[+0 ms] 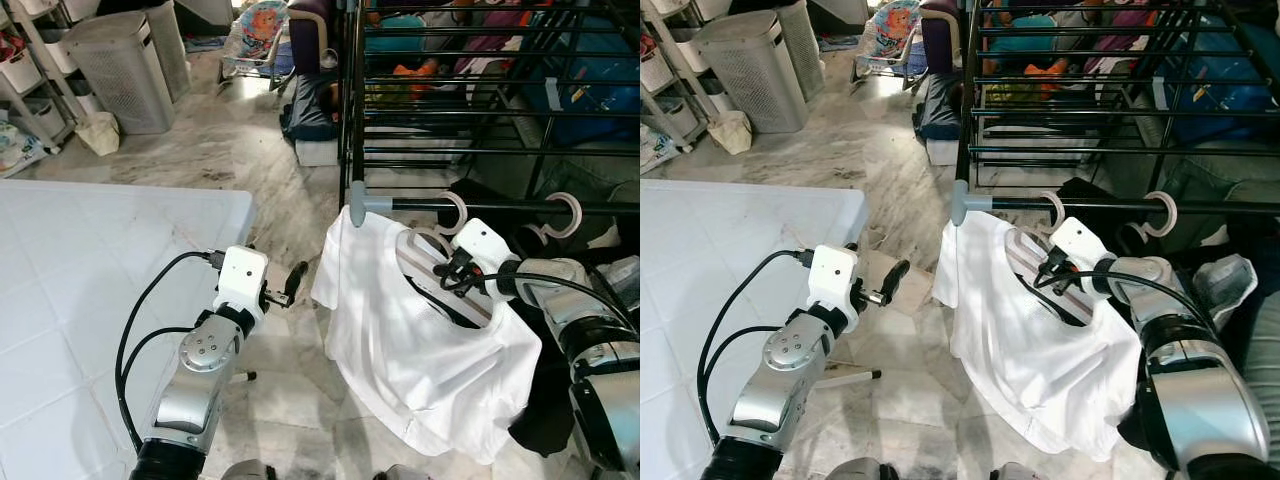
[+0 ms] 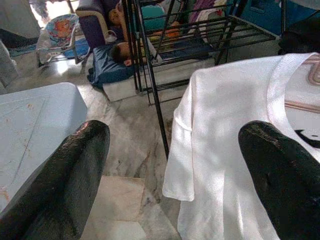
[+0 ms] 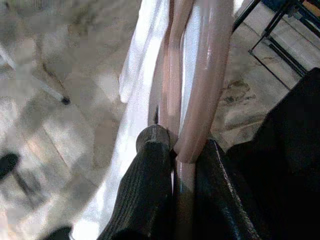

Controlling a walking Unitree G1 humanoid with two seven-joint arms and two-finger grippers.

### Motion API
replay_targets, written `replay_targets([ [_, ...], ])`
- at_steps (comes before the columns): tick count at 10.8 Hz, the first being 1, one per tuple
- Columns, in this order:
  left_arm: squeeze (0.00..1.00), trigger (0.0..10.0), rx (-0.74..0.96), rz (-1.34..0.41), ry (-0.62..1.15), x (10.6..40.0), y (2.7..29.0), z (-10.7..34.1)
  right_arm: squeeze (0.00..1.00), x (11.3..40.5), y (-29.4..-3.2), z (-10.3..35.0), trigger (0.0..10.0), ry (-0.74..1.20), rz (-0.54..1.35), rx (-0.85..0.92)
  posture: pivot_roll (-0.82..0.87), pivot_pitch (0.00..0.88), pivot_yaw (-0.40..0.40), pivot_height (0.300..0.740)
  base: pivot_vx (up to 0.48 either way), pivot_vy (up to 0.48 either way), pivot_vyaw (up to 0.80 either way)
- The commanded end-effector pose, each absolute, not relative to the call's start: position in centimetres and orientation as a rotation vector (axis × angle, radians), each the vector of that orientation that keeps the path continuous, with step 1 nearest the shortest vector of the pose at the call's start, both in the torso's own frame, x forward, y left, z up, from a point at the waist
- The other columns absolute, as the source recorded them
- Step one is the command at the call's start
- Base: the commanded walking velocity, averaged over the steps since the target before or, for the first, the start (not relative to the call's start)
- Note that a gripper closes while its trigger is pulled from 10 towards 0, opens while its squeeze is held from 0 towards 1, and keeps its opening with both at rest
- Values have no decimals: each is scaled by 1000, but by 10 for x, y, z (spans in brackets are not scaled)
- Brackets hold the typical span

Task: Hang hanger

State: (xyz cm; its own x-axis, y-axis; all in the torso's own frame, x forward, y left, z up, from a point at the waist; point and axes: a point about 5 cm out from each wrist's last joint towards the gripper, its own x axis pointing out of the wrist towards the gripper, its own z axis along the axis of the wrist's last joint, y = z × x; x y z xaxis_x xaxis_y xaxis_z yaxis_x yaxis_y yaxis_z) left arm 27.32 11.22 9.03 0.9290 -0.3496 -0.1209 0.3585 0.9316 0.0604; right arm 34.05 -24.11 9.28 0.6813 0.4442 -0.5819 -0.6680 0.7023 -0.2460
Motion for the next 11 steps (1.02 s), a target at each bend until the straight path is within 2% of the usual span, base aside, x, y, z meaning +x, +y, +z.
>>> replay_targets([
  [1, 0, 10000, 94, -349, 105, 274, 115, 91, 0, 342, -233, 92, 0, 470, 624, -401, -45, 0, 25, 740, 0, 0, 0],
  [3, 0, 10000, 94, -349, 108, 274, 115, 90, 0, 342, -229, 91, 0, 445, 609, -350, -44, 0, 28, 740, 0, 0, 0],
  [6, 0, 10000, 107, -358, 106, 275, 114, 90, 0, 340, -220, 83, 0, 403, 490, -215, -31, 0, 27, 740, 0, 0, 0],
  [8, 0, 10000, 108, -354, 109, 275, 116, 90, 0, 341, -219, 82, 0, 383, 430, -184, -33, 1, 27, 740, 0, 0, 0],
  [11, 0, 10000, 93, -364, 126, 272, 113, 87, 0, 341, -208, 92, 0, 228, 236, -53, -36, 0, 25, 740, 0, 0, 0],
])
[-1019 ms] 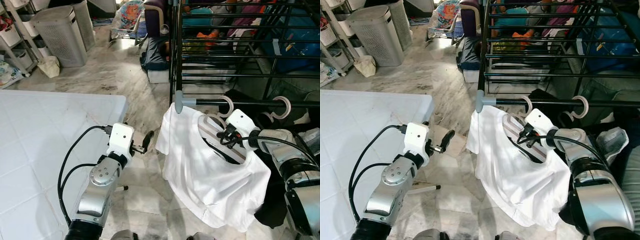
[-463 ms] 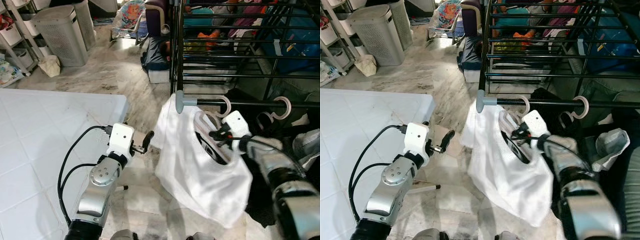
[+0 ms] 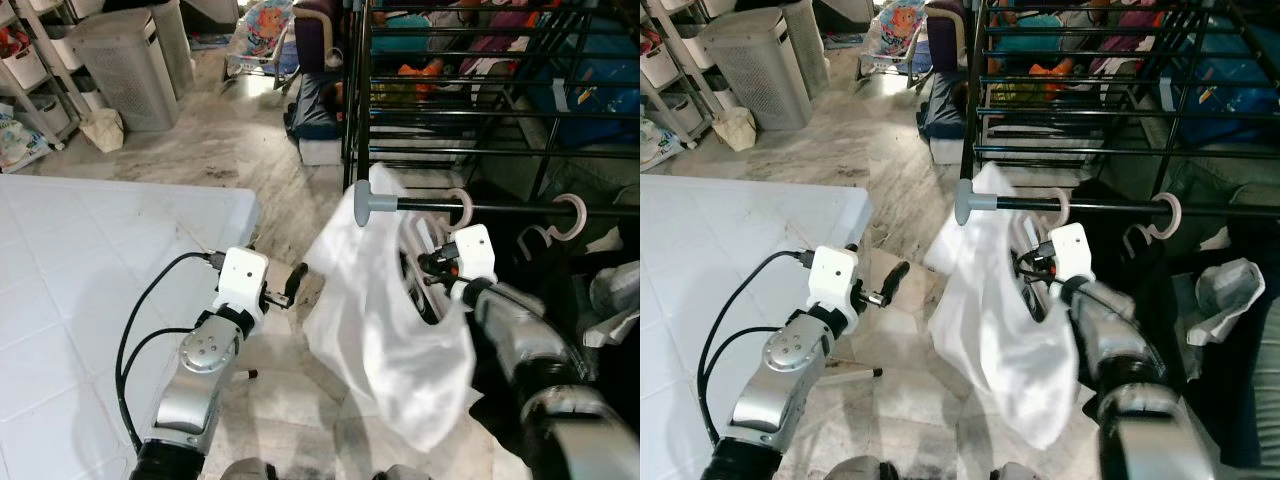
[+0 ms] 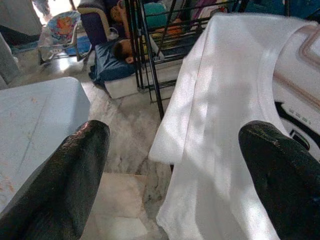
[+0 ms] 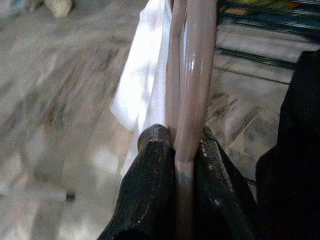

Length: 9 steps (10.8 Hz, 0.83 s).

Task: Hang hanger

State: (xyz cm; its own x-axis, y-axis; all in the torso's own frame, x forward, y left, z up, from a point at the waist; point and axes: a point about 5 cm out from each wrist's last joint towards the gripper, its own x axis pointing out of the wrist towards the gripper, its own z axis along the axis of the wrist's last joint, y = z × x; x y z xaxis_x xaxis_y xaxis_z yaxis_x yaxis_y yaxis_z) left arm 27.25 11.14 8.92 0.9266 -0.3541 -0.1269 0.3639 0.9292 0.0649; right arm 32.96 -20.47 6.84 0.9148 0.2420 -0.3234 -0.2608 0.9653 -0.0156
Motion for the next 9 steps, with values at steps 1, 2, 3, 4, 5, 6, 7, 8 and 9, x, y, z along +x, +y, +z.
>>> replay_targets([
  [1, 0, 10000, 100, -359, 122, 272, 113, 88, 0, 339, -207, 94, 0, 202, 205, -34, -41, 0, 23, 740, 0, 0, 0],
  [2, 0, 10000, 99, -338, 123, 274, 113, 87, 0, 333, -200, 97, 0, 150, 175, -15, -55, 0, 22, 740, 0, 0, 0],
  [3, 0, 10000, 100, -333, 124, 274, 113, 87, 0, 330, -197, 98, 0, 126, 167, -9, -55, 0, 22, 740, 0, 0, 0],
  [4, 0, 10000, 104, -334, 125, 273, 111, 85, 0, 323, -192, 102, 0, 81, 150, -10, -60, 0, 18, 740, 0, 0, 0],
  [5, 0, 10000, 101, -347, 122, 272, 109, 85, 0, 314, -190, 107, 0, 19, 123, -10, -66, 0, 19, 740, 0, 0, 0],
  [6, 0, 10000, 99, -353, 119, 272, 108, 85, 0, 309, -189, 108, 0, 6, 115, -25, -67, 0, 19, 740, 0, 0, 0],
  [7, 0, 10000, 98, -355, 118, 272, 108, 85, 0, 304, -188, 106, 0, 13, 111, -38, -69, 0, 21, 740, 0, 0, 0],
  [8, 0, 10000, 94, -356, 117, 272, 107, 85, 0, 294, -187, 95, 7922, 77, 112, -42, -73, 0, 25, 740, 0, 0, 0],
  [9, 0, 10000, 97, -358, 119, 272, 108, 84, 0, 285, -185, 83, 10000, 152, 127, -56, -75, 0, 29, 740, 0, 0, 0],
])
